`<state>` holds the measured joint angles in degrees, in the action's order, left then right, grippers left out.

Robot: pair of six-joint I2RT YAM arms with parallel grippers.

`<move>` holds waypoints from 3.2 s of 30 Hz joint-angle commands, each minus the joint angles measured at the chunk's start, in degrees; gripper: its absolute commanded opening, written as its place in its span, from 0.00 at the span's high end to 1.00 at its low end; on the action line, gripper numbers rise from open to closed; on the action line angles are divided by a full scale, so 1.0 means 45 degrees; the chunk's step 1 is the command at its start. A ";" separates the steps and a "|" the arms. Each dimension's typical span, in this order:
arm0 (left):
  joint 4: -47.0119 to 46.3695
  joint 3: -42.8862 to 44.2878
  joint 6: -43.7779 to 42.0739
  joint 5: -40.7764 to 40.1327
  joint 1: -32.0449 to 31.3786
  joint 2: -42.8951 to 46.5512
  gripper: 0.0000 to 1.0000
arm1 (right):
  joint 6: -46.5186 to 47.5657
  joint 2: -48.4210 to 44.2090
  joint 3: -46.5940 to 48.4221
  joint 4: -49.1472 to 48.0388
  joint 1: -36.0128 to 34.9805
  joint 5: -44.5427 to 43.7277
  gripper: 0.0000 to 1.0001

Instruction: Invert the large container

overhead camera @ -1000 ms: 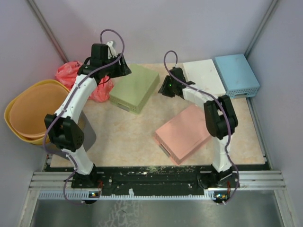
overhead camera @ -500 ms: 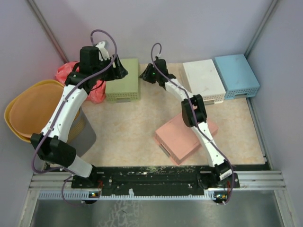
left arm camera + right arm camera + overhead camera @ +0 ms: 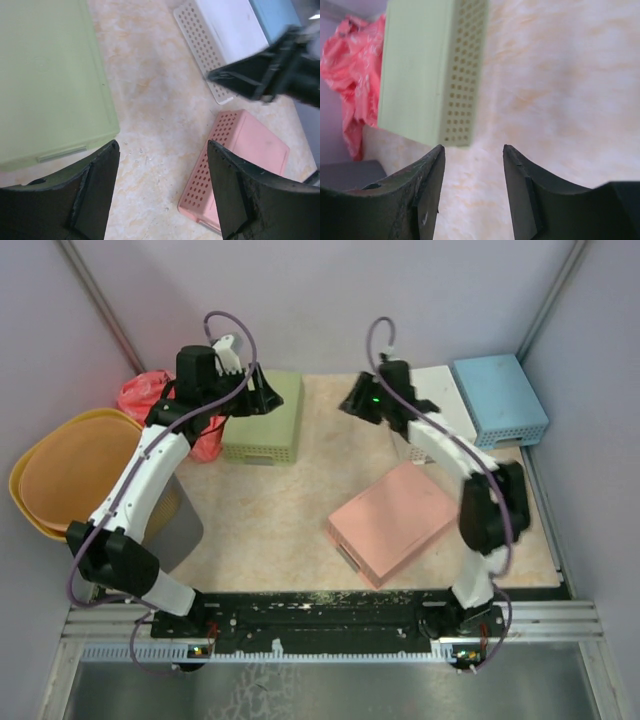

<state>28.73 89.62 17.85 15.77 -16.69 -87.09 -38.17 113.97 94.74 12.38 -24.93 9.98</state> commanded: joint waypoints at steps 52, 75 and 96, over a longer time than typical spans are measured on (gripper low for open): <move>-0.0639 -0.1896 0.0769 0.3855 -0.3397 -0.4753 0.26 | -0.0700 -1.0272 -0.9735 0.3631 0.1969 -0.2903 0.43; -0.0023 0.1562 -0.0412 -0.1986 -0.2739 -0.1901 0.21 | 0.2900 -1.2049 -1.2200 0.1906 -0.3543 -0.0040 0.51; -0.0045 -0.3269 0.0565 -0.4966 -0.2688 0.1512 0.01 | 0.2570 -0.0924 -0.3321 -0.3275 -0.0636 -0.2065 0.50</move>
<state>27.33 76.97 19.14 -2.85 -29.02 -83.33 -27.79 105.62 71.68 2.15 -28.27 1.10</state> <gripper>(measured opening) 0.991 0.494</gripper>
